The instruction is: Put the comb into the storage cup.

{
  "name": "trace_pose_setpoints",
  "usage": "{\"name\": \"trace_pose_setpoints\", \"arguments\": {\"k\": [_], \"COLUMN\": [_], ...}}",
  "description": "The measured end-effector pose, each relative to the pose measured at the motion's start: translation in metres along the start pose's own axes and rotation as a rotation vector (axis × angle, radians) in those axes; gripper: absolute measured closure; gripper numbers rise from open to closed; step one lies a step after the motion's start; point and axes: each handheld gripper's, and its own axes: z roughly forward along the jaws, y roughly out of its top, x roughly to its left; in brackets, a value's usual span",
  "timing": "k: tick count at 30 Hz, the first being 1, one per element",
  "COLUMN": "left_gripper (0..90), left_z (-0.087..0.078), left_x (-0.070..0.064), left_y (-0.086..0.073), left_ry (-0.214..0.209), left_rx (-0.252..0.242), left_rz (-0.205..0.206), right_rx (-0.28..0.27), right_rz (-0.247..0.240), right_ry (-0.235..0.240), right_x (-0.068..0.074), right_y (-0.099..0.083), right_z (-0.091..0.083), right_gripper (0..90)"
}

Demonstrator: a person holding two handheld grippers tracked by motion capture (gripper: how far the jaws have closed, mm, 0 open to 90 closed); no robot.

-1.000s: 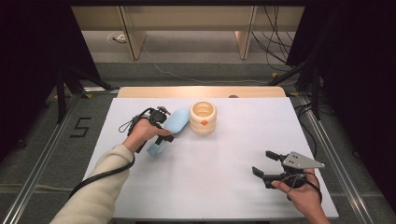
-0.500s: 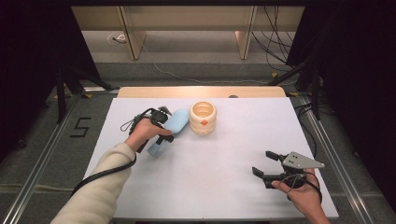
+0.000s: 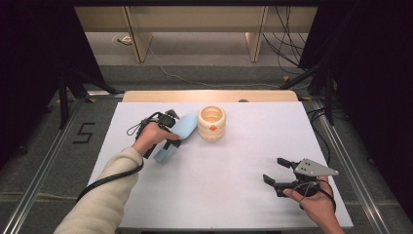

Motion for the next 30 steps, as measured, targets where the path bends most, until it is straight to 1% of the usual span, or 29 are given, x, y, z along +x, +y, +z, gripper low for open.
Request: {"name": "trace_pose_setpoints", "arguments": {"k": [5, 10, 16, 18, 20, 23, 26, 30], "left_gripper": [32.2, 34.6, 36.0, 38.2, 39.5, 41.0, 43.0, 44.7], "left_z": [0.0009, 0.0017, 0.0009, 0.001, 0.0013, 0.0019, 0.0028, 0.004], "left_x": [-0.0005, -0.0006, -0.0006, -0.0009, -0.0011, -0.0017, -0.0025, -0.0033], "left_y": [0.001, 0.0016, 0.0029, 0.0038, 0.0041, 0.005, 0.006, 0.0065], "left_ry": [0.002, -0.015, -0.01, -0.003, -0.005, -0.015, -0.005, -0.005], "left_rx": [0.007, 0.006, 0.013, 0.01, 0.009, 0.017, 0.024, 0.038], "left_rz": [-0.003, -0.017, -0.014, -0.016, -0.019, -0.022, -0.02, -0.018], "right_rx": [-0.001, 0.0, 0.002, -0.001, 0.0, 0.003, 0.004, 0.005], "right_rz": [-0.003, -0.003, -0.002, -0.003, -0.003, -0.003, -0.002, -0.003], "right_ry": [-0.001, 0.0, 0.0, 0.0, 0.0, 0.001, 0.001, 0.0], "right_x": [-0.0001, -0.0001, -0.0002, 0.0, -0.0001, 0.0, -0.0001, 0.0], "right_y": [0.0001, 0.0, 0.0, 0.0002, 0.0001, 0.0, -0.0003, -0.0002], "right_z": [-0.0002, 0.0, 0.0, 0.0, 0.0, 0.0001, 0.0003, 0.0003], "right_gripper": [17.3, 17.2, 17.2, 17.2, 17.2, 17.2, 17.2, 17.2]}}
